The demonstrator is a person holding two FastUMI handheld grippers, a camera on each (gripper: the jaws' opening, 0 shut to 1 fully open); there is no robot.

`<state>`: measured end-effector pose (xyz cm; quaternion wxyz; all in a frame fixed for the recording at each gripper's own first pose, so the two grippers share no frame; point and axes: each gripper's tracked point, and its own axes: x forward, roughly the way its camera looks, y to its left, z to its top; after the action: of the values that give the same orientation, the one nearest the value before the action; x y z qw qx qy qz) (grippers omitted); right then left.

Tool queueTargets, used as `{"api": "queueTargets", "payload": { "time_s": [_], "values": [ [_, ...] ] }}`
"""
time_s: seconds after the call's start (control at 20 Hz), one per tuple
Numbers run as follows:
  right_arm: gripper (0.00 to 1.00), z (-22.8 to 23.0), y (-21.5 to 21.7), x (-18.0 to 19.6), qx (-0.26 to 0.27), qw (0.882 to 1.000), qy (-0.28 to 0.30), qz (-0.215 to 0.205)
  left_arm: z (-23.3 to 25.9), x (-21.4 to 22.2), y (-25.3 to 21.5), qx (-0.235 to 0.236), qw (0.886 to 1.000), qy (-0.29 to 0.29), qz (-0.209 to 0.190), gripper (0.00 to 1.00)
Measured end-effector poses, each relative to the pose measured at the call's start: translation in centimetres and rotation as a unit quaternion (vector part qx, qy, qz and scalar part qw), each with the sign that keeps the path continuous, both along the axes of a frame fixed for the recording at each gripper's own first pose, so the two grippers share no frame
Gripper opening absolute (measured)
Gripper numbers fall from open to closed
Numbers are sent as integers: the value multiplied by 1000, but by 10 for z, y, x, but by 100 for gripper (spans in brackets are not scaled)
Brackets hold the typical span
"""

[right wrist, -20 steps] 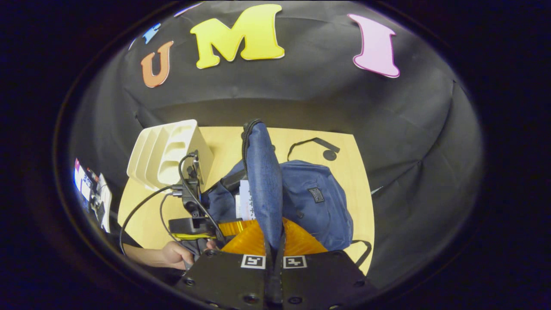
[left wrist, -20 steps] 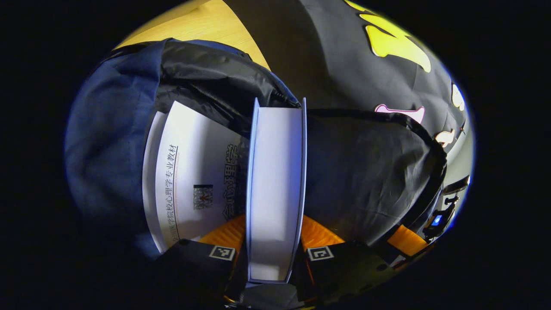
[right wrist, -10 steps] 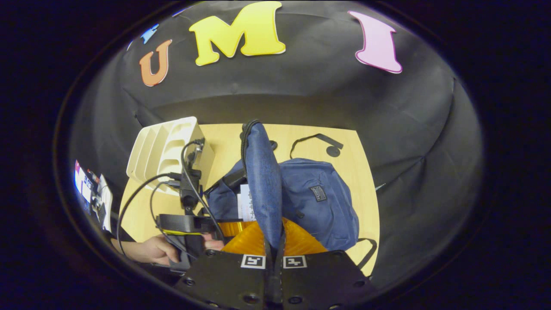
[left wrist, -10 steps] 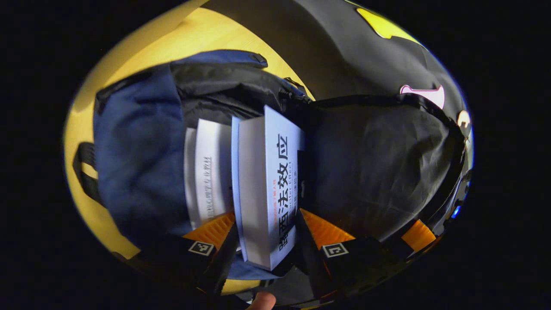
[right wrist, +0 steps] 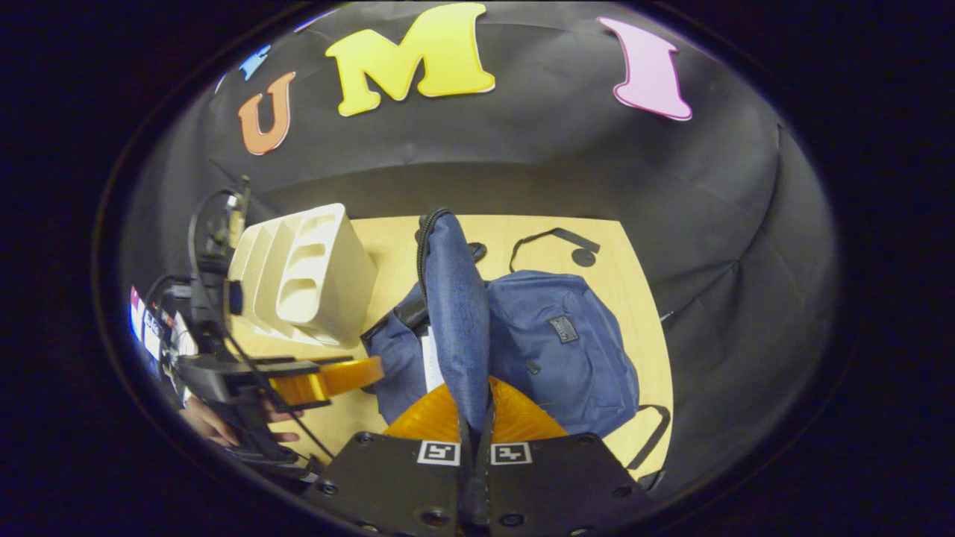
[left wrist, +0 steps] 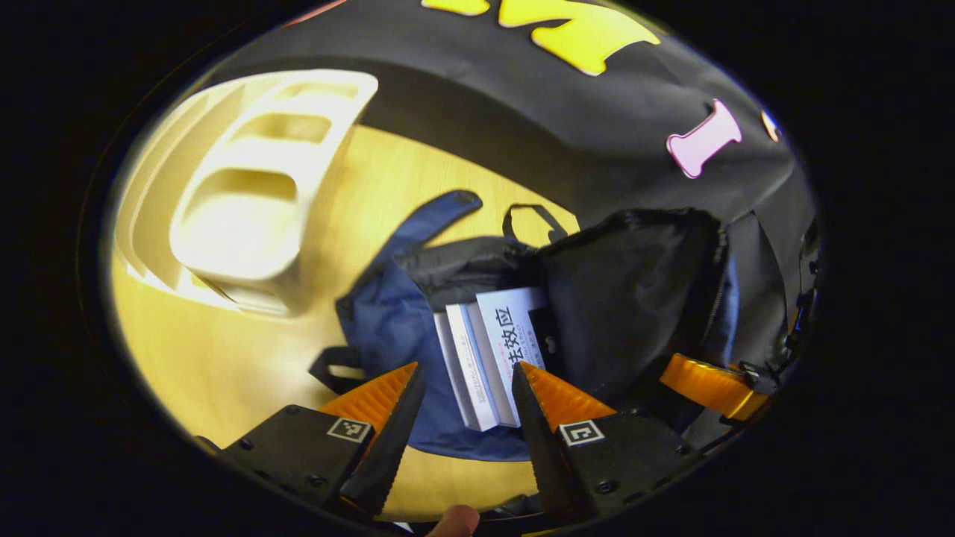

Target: Open the schoolbag, grab two books from the bookshelf and put them into the schoolbag.

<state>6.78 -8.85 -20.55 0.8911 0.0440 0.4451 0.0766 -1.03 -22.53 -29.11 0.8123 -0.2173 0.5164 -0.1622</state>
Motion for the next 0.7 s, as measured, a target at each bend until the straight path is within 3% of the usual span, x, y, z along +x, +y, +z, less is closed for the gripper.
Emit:
{"api": "queueTargets", "payload": {
  "time_s": [0.35, 0.45, 0.6, 0.65, 0.7],
  "values": [
    [2, 0, 21, -8, 9, 1000, -13, -25, 80, 22, 79, 79, 989, -124, 13, 76],
    [14, 4, 30, -10, 21, 999, -21, -27, 100, 26, 96, 92, 984, -149, 25, 76],
    [44, 21, 49, -16, 40, 998, -41, -24, 132, 35, 122, 117, 972, -196, 47, 76],
    [45, 26, 58, -14, 46, 997, -51, -20, 139, 41, 125, 125, 968, -212, 53, 76],
    [56, 34, 62, -16, 49, 997, -63, -19, 148, 44, 130, 131, 963, -227, 59, 76]
  ]
}}
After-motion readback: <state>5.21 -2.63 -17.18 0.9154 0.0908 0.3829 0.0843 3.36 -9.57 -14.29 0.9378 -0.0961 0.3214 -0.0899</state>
